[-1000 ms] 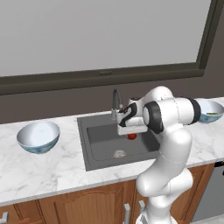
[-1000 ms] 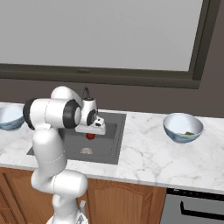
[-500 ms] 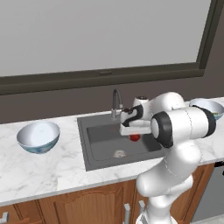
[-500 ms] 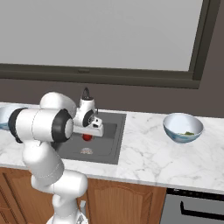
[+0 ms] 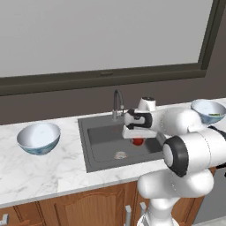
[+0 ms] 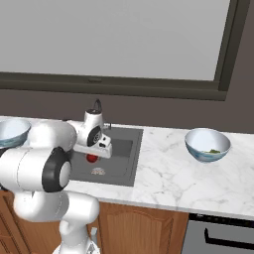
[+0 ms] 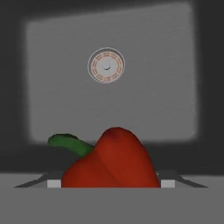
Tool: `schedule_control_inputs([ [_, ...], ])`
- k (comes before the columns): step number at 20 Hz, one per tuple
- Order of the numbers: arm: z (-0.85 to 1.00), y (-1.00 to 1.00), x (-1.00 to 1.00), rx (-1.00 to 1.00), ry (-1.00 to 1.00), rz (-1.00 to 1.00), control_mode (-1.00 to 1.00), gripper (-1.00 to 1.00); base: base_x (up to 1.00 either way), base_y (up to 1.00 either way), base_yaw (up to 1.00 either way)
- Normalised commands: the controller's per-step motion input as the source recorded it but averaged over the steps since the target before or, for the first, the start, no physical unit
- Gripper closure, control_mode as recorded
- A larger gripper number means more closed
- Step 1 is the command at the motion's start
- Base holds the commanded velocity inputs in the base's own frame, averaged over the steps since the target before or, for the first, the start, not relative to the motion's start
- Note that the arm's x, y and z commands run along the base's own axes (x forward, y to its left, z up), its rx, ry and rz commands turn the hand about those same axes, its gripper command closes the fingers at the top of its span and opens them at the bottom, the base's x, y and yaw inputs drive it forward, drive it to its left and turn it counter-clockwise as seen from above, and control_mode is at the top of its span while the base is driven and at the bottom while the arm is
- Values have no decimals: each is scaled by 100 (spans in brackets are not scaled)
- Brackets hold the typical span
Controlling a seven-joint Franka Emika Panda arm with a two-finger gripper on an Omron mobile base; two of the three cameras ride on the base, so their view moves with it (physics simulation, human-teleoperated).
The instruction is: Pick the lemon wedges from the cabinet and place them in one bowl. Pick the bell pepper from the sink and place it in the other bowl.
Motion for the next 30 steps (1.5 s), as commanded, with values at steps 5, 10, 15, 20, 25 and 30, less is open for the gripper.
schedule_control_inputs([
  [5, 26, 34, -46, 5, 0, 0, -100, 100, 0, 0, 0],
  [10, 19, 44, -41, 1, 0, 0, -100, 100, 0, 0, 0],
  [15, 25, 47, -26, 0, 0, 0, -100, 100, 0, 0, 0],
  [20, 17, 35, -13, 0, -1, 0, -100, 100, 0, 0, 0],
  [25, 25, 40, 0, 0, -2, 0, -100, 100, 0, 0, 0],
  [30, 11, 60, 3, 0, 0, 3, -100, 100, 0, 0, 0],
])
